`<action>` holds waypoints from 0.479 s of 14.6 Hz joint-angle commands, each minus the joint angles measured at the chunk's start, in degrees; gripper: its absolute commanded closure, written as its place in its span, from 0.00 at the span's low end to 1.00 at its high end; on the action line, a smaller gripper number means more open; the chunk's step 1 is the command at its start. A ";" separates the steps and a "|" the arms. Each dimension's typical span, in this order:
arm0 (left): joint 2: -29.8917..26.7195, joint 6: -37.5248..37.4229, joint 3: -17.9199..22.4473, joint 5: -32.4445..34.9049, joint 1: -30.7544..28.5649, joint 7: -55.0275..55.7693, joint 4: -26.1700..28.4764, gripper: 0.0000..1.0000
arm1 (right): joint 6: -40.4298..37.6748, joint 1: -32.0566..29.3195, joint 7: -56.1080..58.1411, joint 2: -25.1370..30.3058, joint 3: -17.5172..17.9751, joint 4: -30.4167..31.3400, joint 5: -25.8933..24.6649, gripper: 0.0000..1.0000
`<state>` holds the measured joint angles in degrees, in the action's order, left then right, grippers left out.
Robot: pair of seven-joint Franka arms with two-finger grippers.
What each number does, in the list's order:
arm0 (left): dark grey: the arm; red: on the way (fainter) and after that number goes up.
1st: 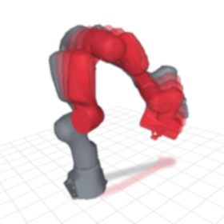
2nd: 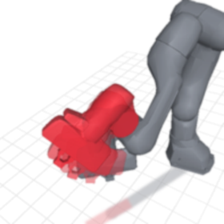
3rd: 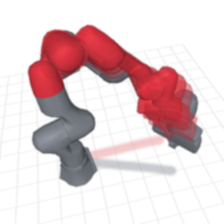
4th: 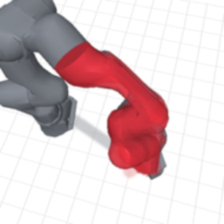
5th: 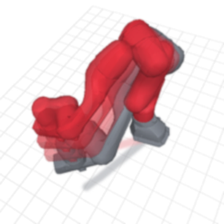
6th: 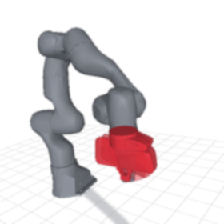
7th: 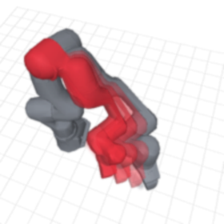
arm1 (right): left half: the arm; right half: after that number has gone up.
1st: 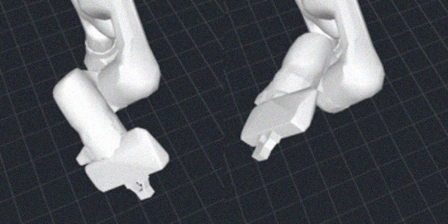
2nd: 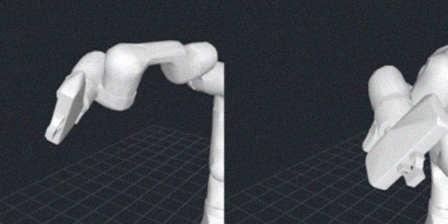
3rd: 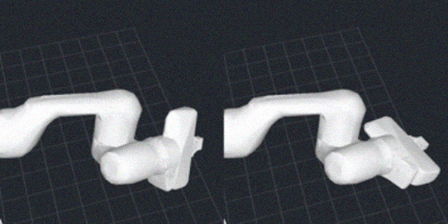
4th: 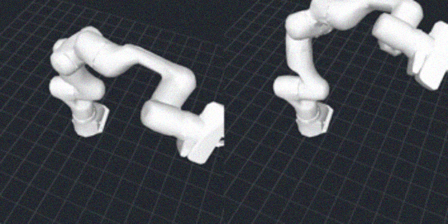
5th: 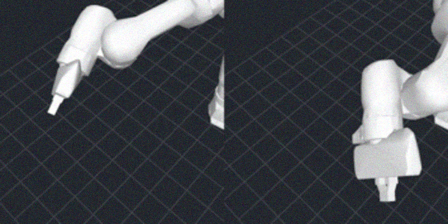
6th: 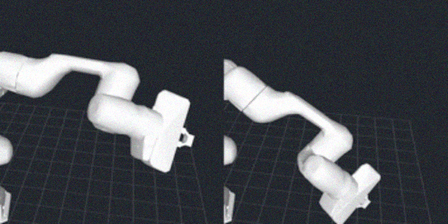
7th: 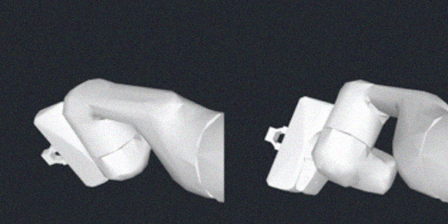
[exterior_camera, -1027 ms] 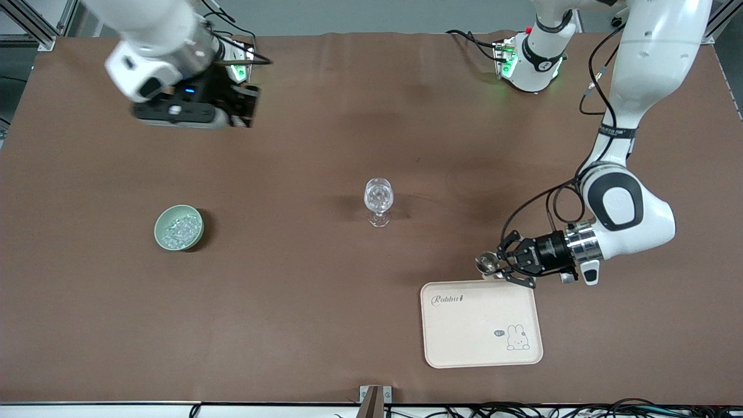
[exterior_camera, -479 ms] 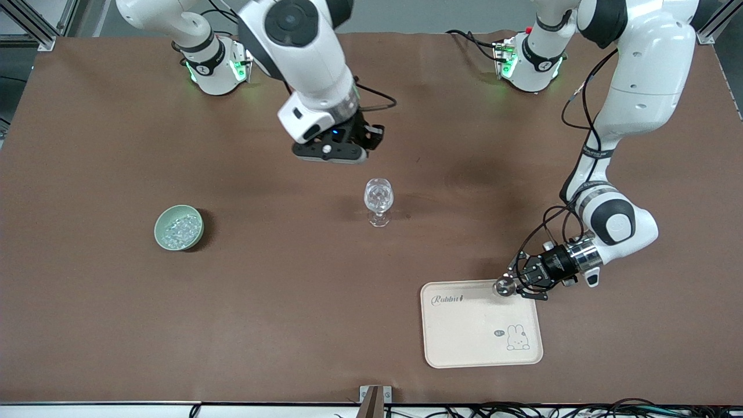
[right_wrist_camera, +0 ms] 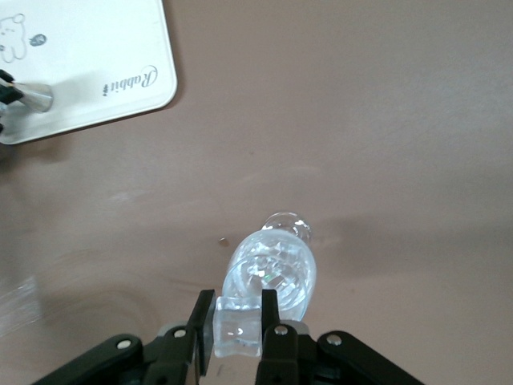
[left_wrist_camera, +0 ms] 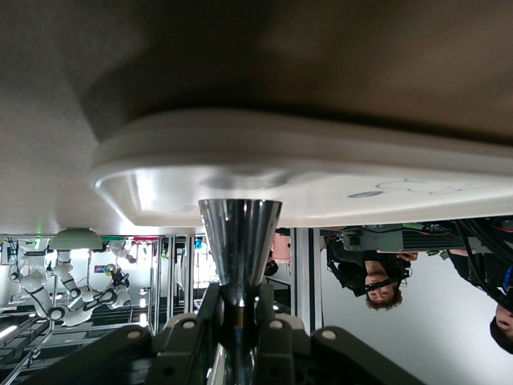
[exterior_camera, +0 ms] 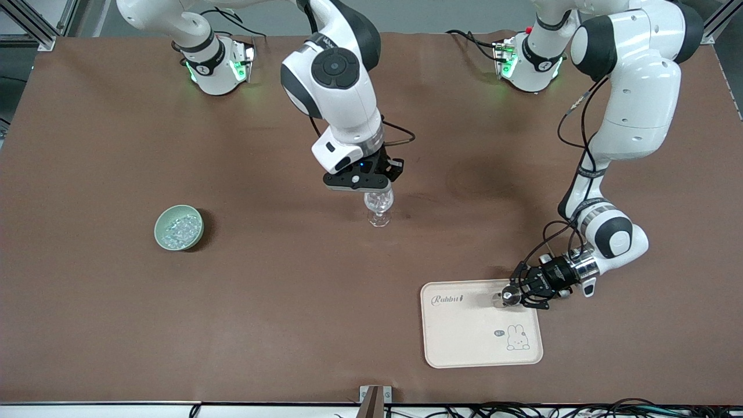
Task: Pour wine and add ice with both arms
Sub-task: 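Set the jigger on the tray while the right gripper drops ice into the glass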
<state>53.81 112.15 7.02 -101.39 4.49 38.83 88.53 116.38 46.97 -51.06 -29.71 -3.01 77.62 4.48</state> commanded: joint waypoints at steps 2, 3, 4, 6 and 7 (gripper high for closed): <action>0.60 -1.32 0.37 -1.88 -0.01 -1.21 -1.34 0.82 | -0.19 1.02 -1.05 -1.04 -0.60 0.60 -3.07 1.00; 0.95 -1.85 0.45 -2.67 -0.01 -2.34 -1.26 0.79 | -0.19 1.54 -1.05 -1.92 -0.60 0.51 -3.16 1.00; 1.47 -3.33 0.45 -2.94 -0.01 -3.57 -1.26 0.63 | -0.19 1.81 -1.05 -2.10 -0.60 0.51 -3.34 1.00; 2.18 -5.62 0.80 -4.51 -0.10 -5.51 -1.17 0.00 | -0.11 1.99 -1.14 -2.28 -0.51 0.68 -4.91 0.99; 2.18 -6.33 1.94 -4.96 0.16 -5.87 -1.17 0.00 | -0.10 2.25 -1.14 -2.54 -0.51 0.69 -5.44 0.98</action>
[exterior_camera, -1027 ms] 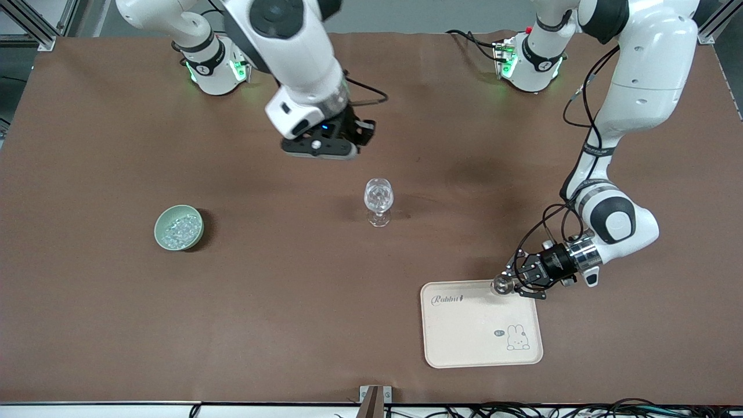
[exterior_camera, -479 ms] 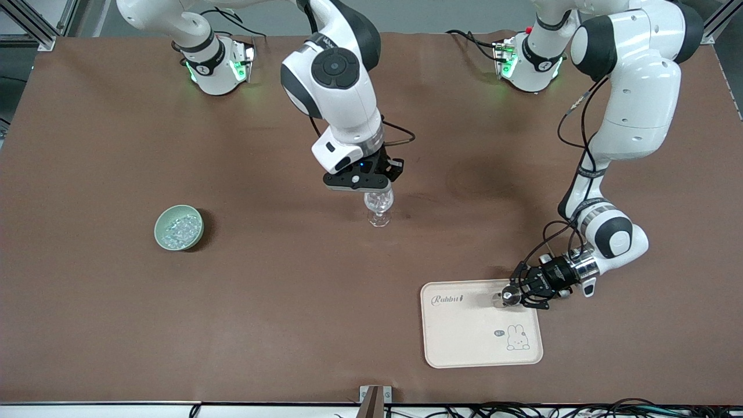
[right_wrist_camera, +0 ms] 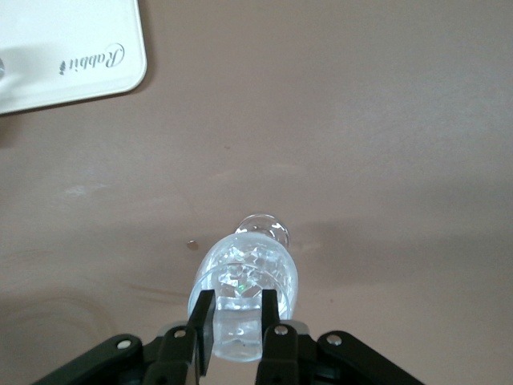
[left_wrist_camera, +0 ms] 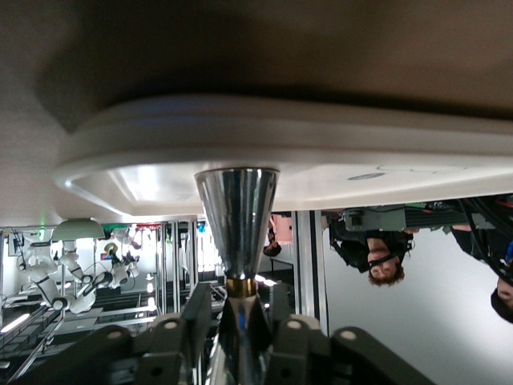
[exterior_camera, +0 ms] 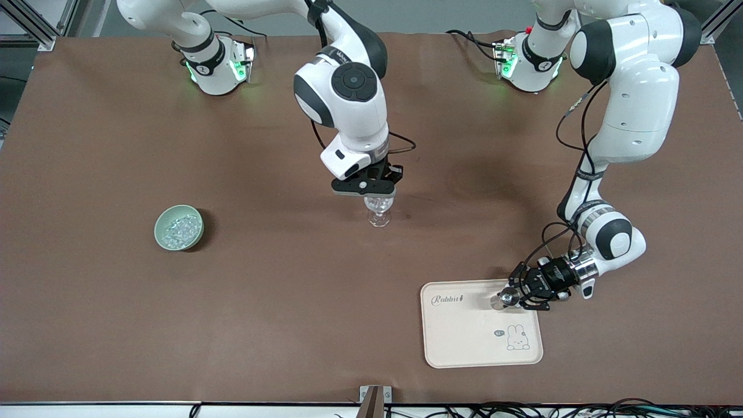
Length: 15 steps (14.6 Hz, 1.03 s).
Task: Pour wine and add ice with both arms
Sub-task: 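Set the jigger on the tray while the right gripper drops ice into the glass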
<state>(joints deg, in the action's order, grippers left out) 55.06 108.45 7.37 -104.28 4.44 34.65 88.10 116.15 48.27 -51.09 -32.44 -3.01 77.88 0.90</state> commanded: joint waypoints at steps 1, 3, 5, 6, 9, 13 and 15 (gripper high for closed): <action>0.84 -2.71 1.95 -2.15 0.30 -1.70 -0.74 0.00 | 0.22 1.12 -1.12 -0.34 -0.59 0.34 -1.95 0.98; 0.32 -2.72 2.38 -1.63 0.13 -1.43 -0.30 0.00 | 0.13 1.12 -1.12 -0.34 -0.51 0.34 -1.95 0.95; -0.47 -4.20 4.31 -1.01 0.48 -1.34 0.84 0.00 | 0.57 1.12 -1.12 -0.52 -0.60 0.34 -2.30 0.89; -0.74 -5.69 5.54 -0.31 0.48 -1.43 0.93 0.00 | 1.01 1.12 -1.12 -0.52 -0.60 0.42 -2.74 0.87; -1.44 -12.63 10.90 8.01 0.83 -1.43 0.32 0.00 | 1.10 1.12 -1.12 -0.52 -0.60 0.43 -2.74 0.80; -7.58 -13.00 13.11 25.05 0.39 -0.82 -3.44 0.00 | 0.92 1.56 -1.21 -1.13 -0.51 0.51 -2.66 0.60; -12.32 -13.96 13.90 32.36 0.48 0.67 -5.22 0.00 | 0.75 1.74 -1.30 -1.22 -0.51 0.51 -2.57 0.45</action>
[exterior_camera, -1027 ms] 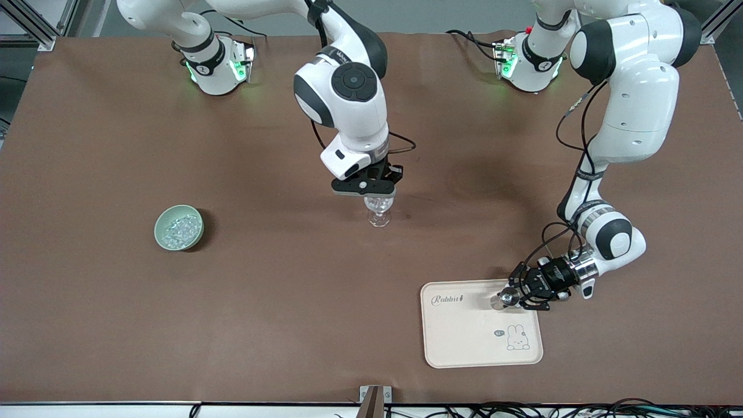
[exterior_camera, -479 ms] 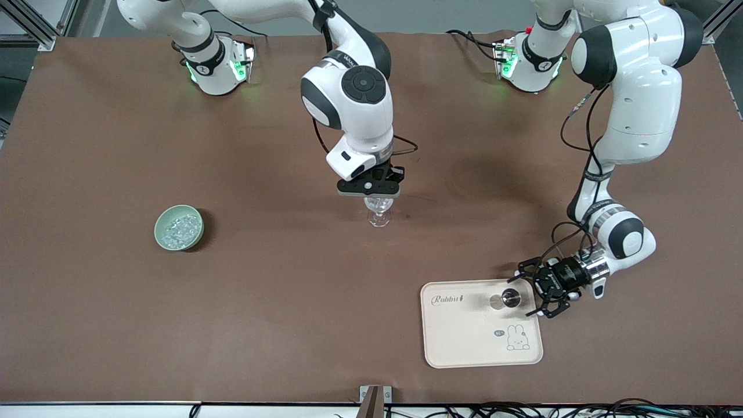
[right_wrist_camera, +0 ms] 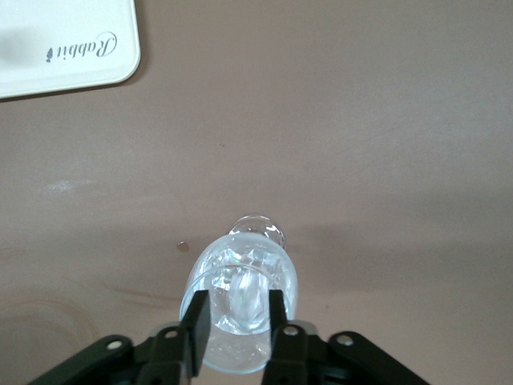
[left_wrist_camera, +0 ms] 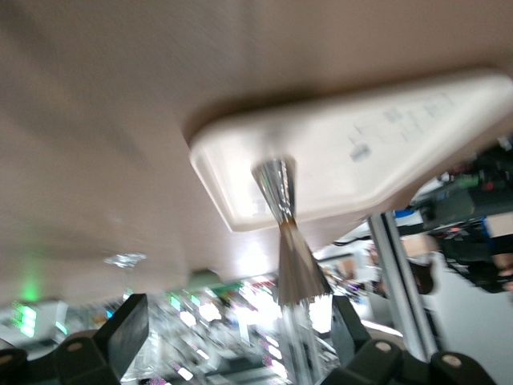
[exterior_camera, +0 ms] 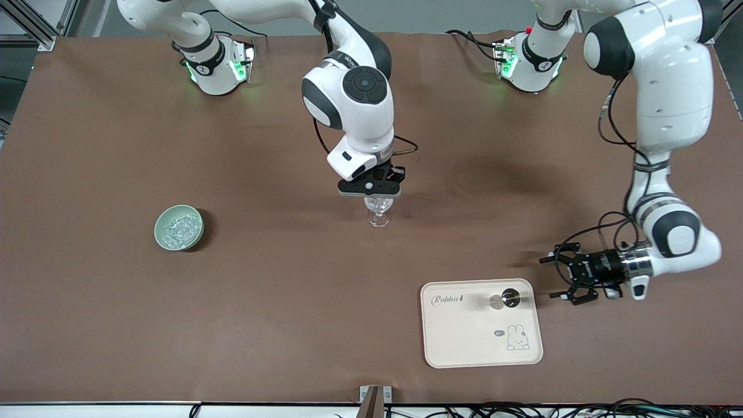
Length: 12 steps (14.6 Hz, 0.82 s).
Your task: Pour wine and add ice with both arms
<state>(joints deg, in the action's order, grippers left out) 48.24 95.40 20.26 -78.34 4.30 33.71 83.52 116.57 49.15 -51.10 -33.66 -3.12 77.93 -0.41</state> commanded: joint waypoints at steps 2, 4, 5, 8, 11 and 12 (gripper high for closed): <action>-9.20 -1.10 1.10 7.94 0.45 2.58 -2.30 0.00 | 0.23 1.12 -1.28 0.00 -0.39 0.47 -1.17 0.32; -9.56 -1.10 3.10 8.29 0.62 2.59 -6.86 0.00 | -0.12 0.51 -0.93 0.69 -0.65 0.03 -1.08 0.04; -10.17 -1.10 4.25 8.29 0.97 2.59 -7.49 0.00 | -0.12 0.16 -0.76 1.22 -1.00 -0.06 -1.17 0.00; -12.64 0.13 6.02 8.11 0.89 1.97 -7.76 0.00 | -0.99 -4.14 -0.14 6.83 -1.45 -0.15 -1.61 0.00; -16.76 -0.04 8.04 12.39 0.45 1.97 -9.34 0.00 | -3.37 -10.02 1.87 12.29 -1.71 -0.06 -2.13 0.00; -18.95 -0.04 7.78 16.68 0.36 1.71 -9.34 0.00 | -3.98 -11.17 2.14 13.78 -2.32 0.11 -4.40 0.00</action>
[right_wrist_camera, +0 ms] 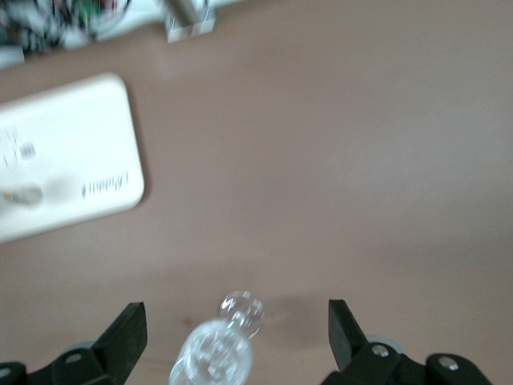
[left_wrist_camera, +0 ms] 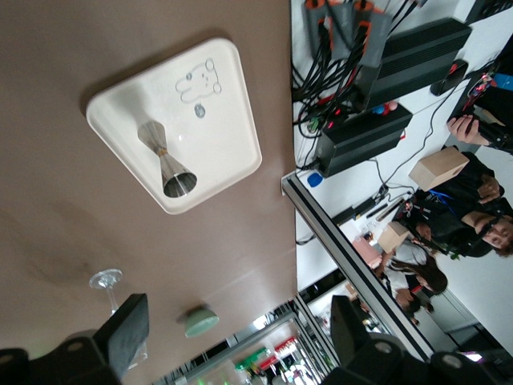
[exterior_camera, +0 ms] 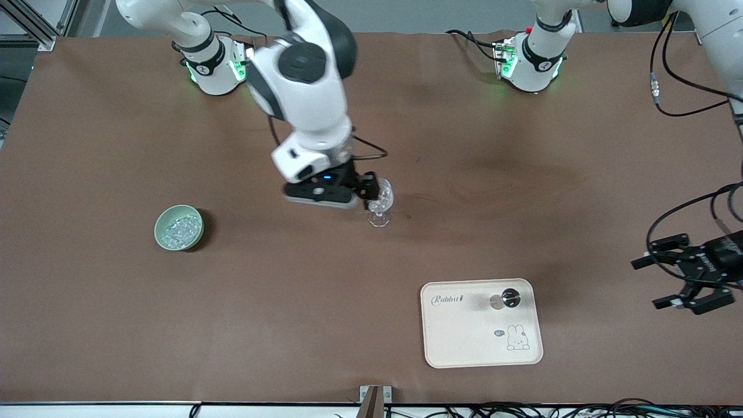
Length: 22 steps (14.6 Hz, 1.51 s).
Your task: Pour wine and add ice with both arms
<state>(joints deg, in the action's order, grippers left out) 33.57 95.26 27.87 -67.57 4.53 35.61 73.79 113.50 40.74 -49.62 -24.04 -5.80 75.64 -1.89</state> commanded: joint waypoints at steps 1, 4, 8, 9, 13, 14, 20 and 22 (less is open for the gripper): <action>-5.52 0.10 -0.01 8.74 0.22 -1.06 0.39 0.00 | -2.91 -3.99 1.02 5.48 -0.08 2.23 -6.25 0.00; -10.26 -2.61 -1.58 20.40 0.74 -8.68 0.22 0.00 | -9.68 -9.87 2.59 10.05 0.26 2.41 -7.52 0.00; -18.00 -3.06 -13.60 49.99 0.83 -27.37 0.48 0.00 | -15.12 -19.27 16.43 14.70 0.61 2.76 -4.11 0.00; -19.93 -3.76 -16.07 54.95 0.75 -32.04 0.74 0.00 | -18.11 -22.34 22.84 16.20 0.61 2.93 -1.83 0.00; -22.41 -7.88 -17.76 58.34 0.75 -35.70 0.57 0.00 | -28.67 -32.11 36.78 21.04 0.53 4.68 2.24 0.00; -23.80 -10.07 -17.94 58.60 0.75 -34.65 0.57 0.00 | -28.25 -33.78 36.96 22.44 0.61 6.87 2.24 0.00; -35.15 -10.71 -28.31 70.20 -1.01 -36.48 8.48 0.00 | -30.60 -38.46 36.97 25.72 1.84 8.85 1.54 0.00; -36.21 -10.80 -28.40 69.07 -1.01 -39.11 9.35 0.00 | -30.62 -39.07 37.14 25.27 1.84 8.47 1.80 0.00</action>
<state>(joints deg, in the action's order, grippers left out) -1.04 84.01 -0.19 1.46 4.55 -0.33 80.46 83.85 3.36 -12.58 1.29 -5.17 84.99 -0.32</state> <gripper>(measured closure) 0.000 0.000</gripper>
